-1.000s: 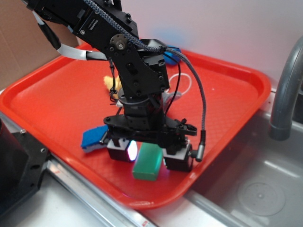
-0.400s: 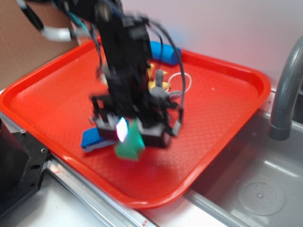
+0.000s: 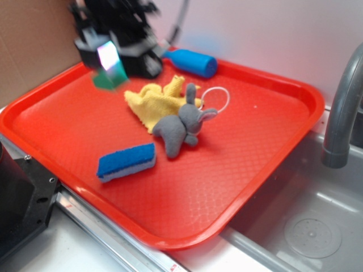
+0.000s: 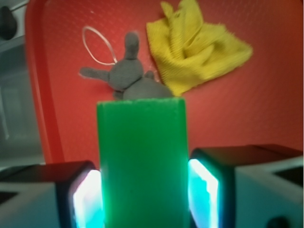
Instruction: Grab the green block.
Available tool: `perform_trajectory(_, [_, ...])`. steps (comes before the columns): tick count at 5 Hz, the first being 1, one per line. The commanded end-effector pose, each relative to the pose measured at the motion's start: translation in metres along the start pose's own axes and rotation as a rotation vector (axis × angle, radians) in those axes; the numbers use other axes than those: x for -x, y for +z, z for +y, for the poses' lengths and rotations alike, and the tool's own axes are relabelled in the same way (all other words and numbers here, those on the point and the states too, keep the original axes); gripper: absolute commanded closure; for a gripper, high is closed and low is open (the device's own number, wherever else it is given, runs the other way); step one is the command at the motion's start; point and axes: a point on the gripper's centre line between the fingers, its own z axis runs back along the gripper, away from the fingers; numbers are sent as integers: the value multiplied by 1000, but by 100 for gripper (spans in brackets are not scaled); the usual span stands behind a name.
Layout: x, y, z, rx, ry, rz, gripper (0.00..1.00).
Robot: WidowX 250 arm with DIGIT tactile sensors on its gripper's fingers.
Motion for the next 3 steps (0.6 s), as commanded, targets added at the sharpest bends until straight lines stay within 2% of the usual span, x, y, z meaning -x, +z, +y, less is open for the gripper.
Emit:
perform_trajectory(1, [4,70,56,-1,128,-170,100])
perform_trajectory(2, [11,75,68,2,215,-217,100])
perform_trajectory(3, [8,71,70,-49,271,-184,100])
